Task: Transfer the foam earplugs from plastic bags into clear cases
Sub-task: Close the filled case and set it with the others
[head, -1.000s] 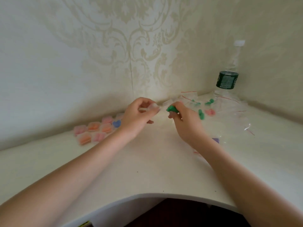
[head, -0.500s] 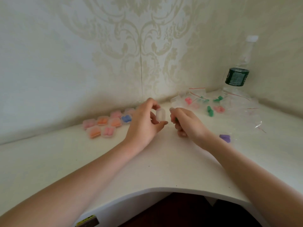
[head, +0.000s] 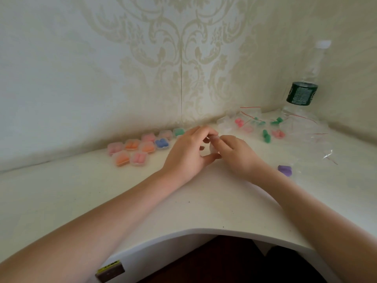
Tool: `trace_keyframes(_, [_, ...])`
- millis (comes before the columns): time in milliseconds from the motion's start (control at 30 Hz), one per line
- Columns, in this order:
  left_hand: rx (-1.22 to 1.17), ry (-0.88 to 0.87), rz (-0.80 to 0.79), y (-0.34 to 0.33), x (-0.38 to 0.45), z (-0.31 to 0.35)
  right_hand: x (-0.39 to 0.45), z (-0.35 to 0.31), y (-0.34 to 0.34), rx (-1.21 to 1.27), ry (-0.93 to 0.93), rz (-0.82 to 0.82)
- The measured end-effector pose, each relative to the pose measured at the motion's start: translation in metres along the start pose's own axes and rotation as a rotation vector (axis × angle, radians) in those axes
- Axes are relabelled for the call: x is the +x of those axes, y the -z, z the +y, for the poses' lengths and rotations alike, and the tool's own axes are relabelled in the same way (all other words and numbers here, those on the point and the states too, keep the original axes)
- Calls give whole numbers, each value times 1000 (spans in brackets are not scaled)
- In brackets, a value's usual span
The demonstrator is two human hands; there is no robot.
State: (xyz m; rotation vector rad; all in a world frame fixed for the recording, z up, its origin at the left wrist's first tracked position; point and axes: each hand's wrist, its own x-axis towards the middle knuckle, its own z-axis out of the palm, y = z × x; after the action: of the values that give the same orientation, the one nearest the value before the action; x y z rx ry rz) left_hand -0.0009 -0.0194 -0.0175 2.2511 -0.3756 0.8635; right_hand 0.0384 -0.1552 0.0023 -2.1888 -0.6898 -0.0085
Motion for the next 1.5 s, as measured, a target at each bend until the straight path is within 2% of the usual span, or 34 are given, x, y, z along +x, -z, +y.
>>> trace_keyframes(300, [-423, 303, -33, 5, 3, 7, -3, -10, 5, 341, -29, -202])
trace_keyframes(400, [-511, 423, -16, 10, 6, 11, 0, -3, 4, 383, -104, -112])
trace_keyframes(467, [-712, 575, 9, 16, 8, 11, 3, 5, 5, 279, -116, 18])
trace_keyframes(567, [-980, 723, -26, 18, 6, 10, 3, 13, 6, 36, 61, 138])
trace_keyframes(733, [-1254, 845, 5, 17, 10, 18, 5, 14, -1, 71, 166, 188])
trace_keyframes(900, [-1259, 879, 16, 16, 10, 16, 2, 10, 4, 143, 202, 266])
trace_keyframes(1100, [-1229, 864, -57, 14, 10, 13, -1, 6, 2, -37, 287, 86])
trace_keyframes(1400, [-1314, 861, -146, 16, 10, 10, 0, 9, 1, 106, 229, -16])
trace_keyframes(1500, [-1330, 848, -155, 16, 9, 7, -1, 10, 1, 119, 247, 11])
